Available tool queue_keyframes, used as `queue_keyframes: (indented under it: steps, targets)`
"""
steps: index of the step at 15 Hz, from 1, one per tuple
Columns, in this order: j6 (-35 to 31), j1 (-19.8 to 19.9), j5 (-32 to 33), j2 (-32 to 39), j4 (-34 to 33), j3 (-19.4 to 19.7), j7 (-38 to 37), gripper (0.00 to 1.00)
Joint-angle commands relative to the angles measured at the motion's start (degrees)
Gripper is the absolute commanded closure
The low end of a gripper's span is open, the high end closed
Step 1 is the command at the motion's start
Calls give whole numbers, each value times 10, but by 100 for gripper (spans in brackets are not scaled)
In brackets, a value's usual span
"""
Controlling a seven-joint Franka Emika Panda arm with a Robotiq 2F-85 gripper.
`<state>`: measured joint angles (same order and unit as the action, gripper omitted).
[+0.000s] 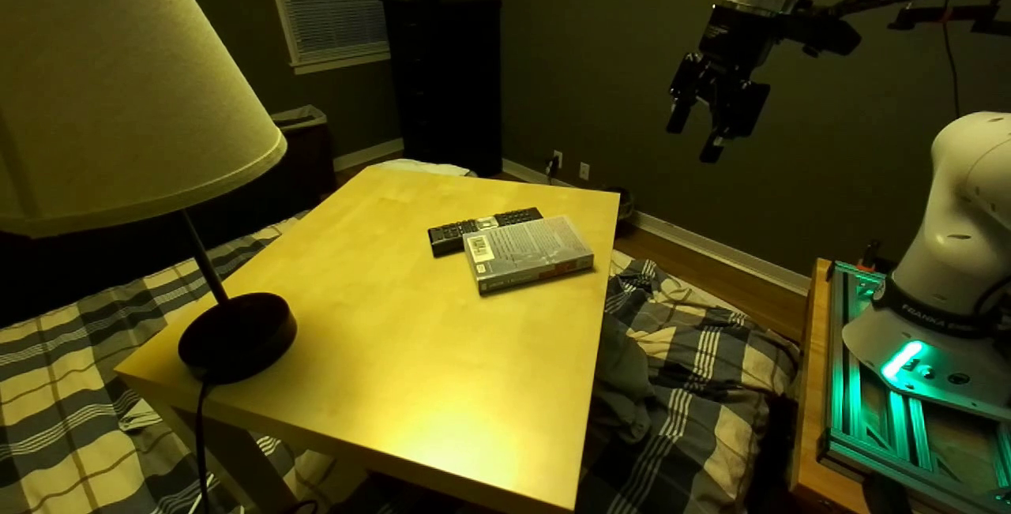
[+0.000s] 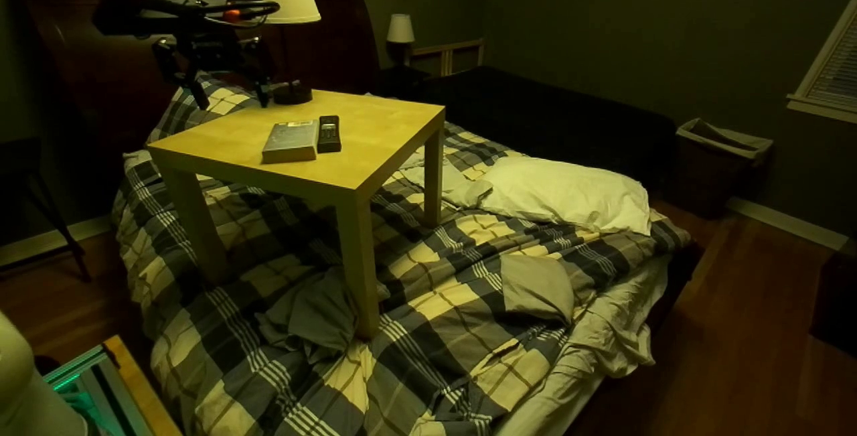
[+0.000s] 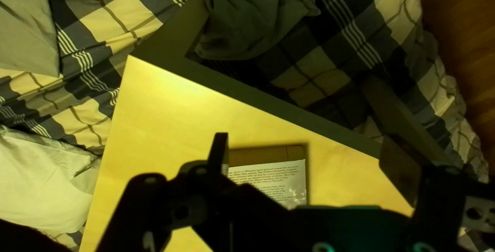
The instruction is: Move the book to the right, then turn the book upright
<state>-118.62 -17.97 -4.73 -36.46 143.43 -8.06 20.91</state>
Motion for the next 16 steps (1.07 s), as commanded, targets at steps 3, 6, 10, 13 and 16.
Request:
queue_keyframes:
  steps: [3, 6, 10, 13, 16]
  targets:
    - [-58, -37, -30, 47, -20, 4, 29, 0]
    - [-134, -68, -66, 102, -32, 4, 51, 0]
    - [-241, -82, -66, 176, -41, -1, 84, 0]
    - [-332, -100, -97, 223, -43, 9, 128, 0]
    - [-400, -106, -111, 261, -44, 10, 188, 0]
